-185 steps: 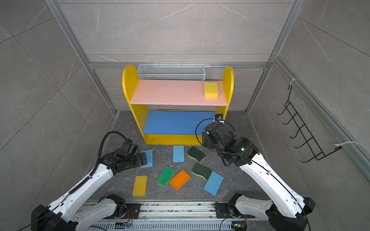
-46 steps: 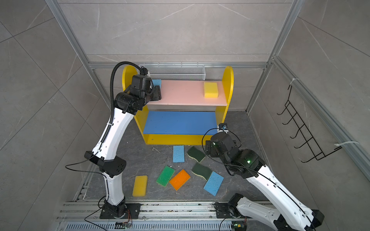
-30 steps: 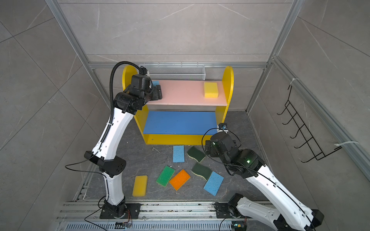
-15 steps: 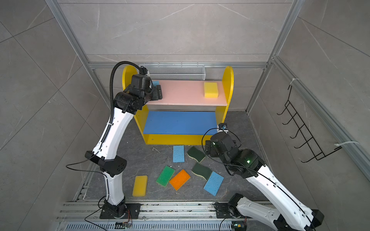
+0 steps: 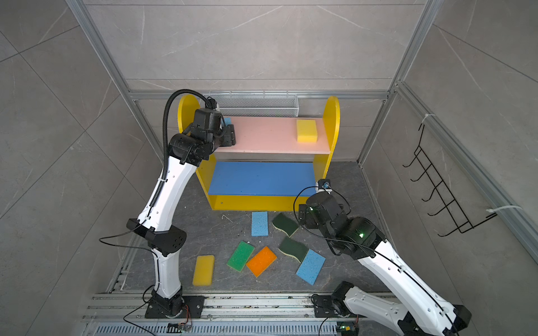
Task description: Place and organize the cleaning sponges onto the shelf
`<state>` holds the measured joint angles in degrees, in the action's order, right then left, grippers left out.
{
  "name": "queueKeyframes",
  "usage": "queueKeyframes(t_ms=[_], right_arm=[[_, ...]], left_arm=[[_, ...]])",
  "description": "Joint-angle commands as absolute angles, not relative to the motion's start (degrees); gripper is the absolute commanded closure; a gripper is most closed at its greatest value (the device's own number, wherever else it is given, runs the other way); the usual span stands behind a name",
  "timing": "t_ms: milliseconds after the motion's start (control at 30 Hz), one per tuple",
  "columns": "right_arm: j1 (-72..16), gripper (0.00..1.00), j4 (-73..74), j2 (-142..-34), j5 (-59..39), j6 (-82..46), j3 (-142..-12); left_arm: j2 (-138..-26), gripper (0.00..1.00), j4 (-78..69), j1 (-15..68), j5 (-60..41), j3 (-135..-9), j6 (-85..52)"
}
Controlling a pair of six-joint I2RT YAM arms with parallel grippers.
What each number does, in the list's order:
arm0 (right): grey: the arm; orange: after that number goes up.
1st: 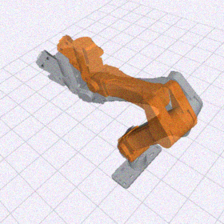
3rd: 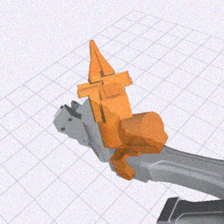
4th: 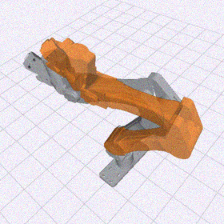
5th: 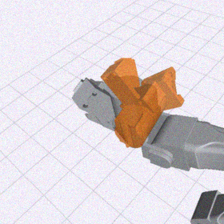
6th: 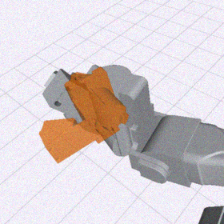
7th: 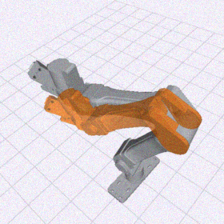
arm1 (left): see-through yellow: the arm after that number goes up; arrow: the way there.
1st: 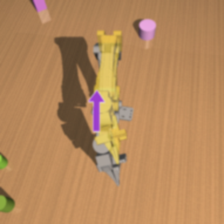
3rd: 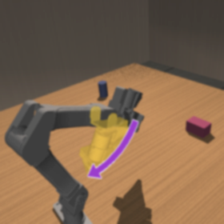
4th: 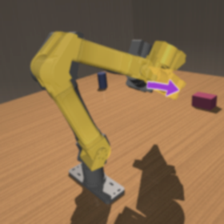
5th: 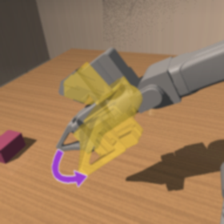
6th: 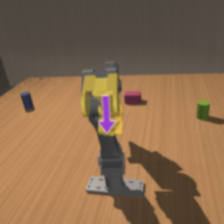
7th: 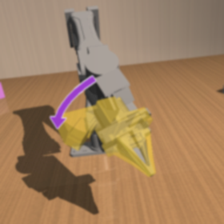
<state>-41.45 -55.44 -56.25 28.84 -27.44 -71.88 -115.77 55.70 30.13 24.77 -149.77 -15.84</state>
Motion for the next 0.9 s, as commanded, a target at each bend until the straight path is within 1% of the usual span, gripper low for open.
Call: queueKeyframes(t_ms=[0, 133, 367, 567, 867], right_arm=[[-41.38, 0.04, -55.28, -55.46, 28.76, -27.45, -71.71], [-41.37, 0.04, -55.28, -55.28, 28.69, -27.53, -71.47], [-41.37, 0.04, -55.28, -54.77, 28.63, -27.90, -71.21], [-41.39, 0.04, -55.37, -54.71, 28.52, -27.99, -71.34], [-41.38, 0.04, -55.28, -54.80, 27.73, -28.34, -71.19]], left_arm=[[-117.64, 0.26, 64.00, 30.41, 20.81, -149.02, -13.27], [-116.66, 0.26, 63.33, 30.41, 16.26, -147.50, -11.08], [-114.87, 0.26, 61.39, 30.41, 15.05, -144.73, -11.14], [-113.70, 0.24, 60.70, 30.39, 13.28, -143.99, -13.85], [-111.01, 0.18, 60.37, 30.39, 17.32, -141.63, -15.73]])
